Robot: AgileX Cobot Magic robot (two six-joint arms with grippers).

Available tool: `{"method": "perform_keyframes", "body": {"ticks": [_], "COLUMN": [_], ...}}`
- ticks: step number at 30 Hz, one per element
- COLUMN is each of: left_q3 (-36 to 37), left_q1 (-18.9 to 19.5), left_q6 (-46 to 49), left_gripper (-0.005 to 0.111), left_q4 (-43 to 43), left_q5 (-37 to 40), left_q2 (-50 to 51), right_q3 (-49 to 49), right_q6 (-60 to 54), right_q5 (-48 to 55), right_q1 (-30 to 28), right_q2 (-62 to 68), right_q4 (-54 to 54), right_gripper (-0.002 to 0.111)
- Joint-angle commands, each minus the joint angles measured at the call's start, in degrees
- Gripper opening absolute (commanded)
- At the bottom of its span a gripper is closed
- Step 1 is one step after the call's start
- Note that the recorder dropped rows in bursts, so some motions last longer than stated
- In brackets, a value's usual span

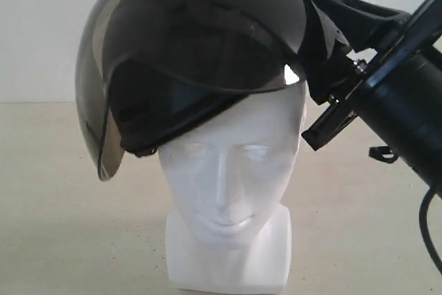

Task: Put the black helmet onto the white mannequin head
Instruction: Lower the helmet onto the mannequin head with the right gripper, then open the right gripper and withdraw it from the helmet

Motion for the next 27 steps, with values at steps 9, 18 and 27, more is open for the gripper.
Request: {"method": "perform_keyframes", "body": {"ticks": [9, 18, 27], "left_q3": [0.2, 0.2, 0.2], "left_q1": [-0.3, -0.3, -0.3], "left_q6": [0.2, 0.2, 0.2], "left_gripper": [0.004, 0.004, 0.004], "left_q4": [0.1, 0.1, 0.1], "left_q5": [-0.1, -0.1, -0.1], "left_q2": [-0.2, -0.2, -0.2], "right_q3": [10.3, 10.7, 10.7], "right_q6": [-6.7, -7.5, -9.3], "right_q5": [2.0, 2.0, 2.0], "right_q1": [-0.4, -0.4, -0.4], "right_q2": [-6.0, -6.0, -8.7], "right_q4": [5.6, 5.6, 6.3], "right_gripper": [0.0, 0.0, 0.0]}}
